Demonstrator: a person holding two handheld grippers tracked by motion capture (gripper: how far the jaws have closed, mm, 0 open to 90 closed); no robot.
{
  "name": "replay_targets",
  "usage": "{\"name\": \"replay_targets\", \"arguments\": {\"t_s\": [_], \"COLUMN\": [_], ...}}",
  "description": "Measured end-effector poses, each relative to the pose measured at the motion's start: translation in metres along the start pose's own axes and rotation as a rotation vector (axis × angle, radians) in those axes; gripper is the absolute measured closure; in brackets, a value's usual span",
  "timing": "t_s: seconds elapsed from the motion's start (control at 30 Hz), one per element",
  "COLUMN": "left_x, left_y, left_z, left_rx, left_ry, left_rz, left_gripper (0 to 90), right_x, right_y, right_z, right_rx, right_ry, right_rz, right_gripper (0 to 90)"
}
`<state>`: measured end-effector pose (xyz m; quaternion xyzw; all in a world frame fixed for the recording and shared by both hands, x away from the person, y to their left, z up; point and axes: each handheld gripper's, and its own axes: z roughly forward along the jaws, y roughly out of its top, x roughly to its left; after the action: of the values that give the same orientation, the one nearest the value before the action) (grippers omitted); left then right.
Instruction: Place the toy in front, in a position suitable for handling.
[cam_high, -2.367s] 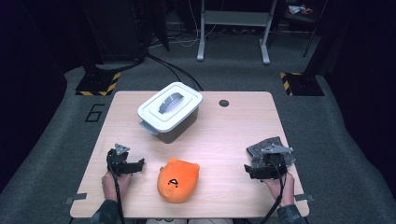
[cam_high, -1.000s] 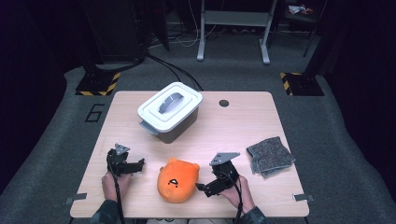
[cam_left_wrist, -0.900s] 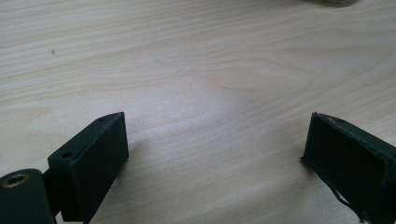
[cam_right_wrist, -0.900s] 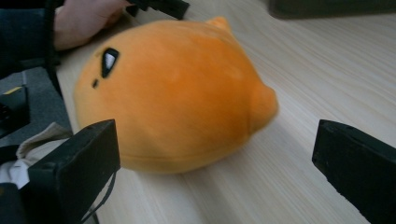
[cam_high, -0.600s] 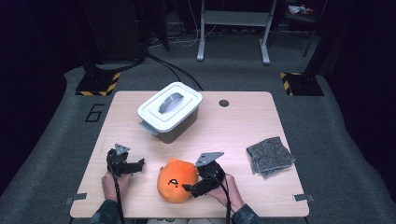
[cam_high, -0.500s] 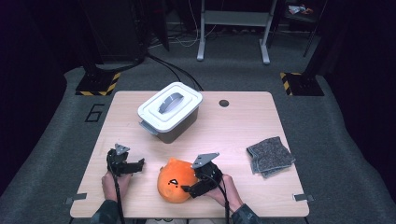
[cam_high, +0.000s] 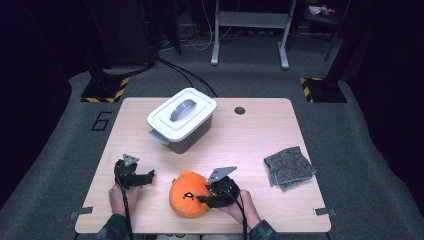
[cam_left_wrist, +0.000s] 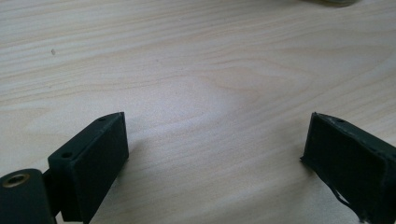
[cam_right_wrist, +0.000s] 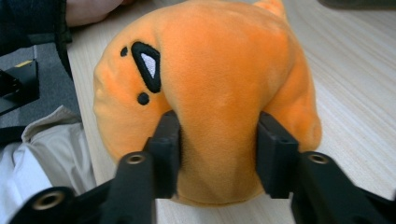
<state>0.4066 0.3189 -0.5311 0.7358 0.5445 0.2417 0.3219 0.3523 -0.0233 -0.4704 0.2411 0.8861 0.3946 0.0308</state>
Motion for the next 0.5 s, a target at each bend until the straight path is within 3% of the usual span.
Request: {"name": "replay_targets", "arguments": {"t_s": [0.17,0.5], "left_x": [0.0,0.0], "left_y": [0.0,0.0], "left_z": [0.0001,0.0001], "left_rx": [0.0,0.0], "left_ry": [0.0,-0.001], "left_rz": [-0.001,-0.003], "left_gripper": [6.2,6.2], "right_x": [0.004,0.0067], "right_y": [0.0007,0.0033], "right_z": [-0.003,-0.0058], "right_rx": [-0.026,-0.041], "right_ry": [-0.02,-0.032], "right_rz": [-0.013,-0.023], "right_gripper": [65.1,67.9]}}
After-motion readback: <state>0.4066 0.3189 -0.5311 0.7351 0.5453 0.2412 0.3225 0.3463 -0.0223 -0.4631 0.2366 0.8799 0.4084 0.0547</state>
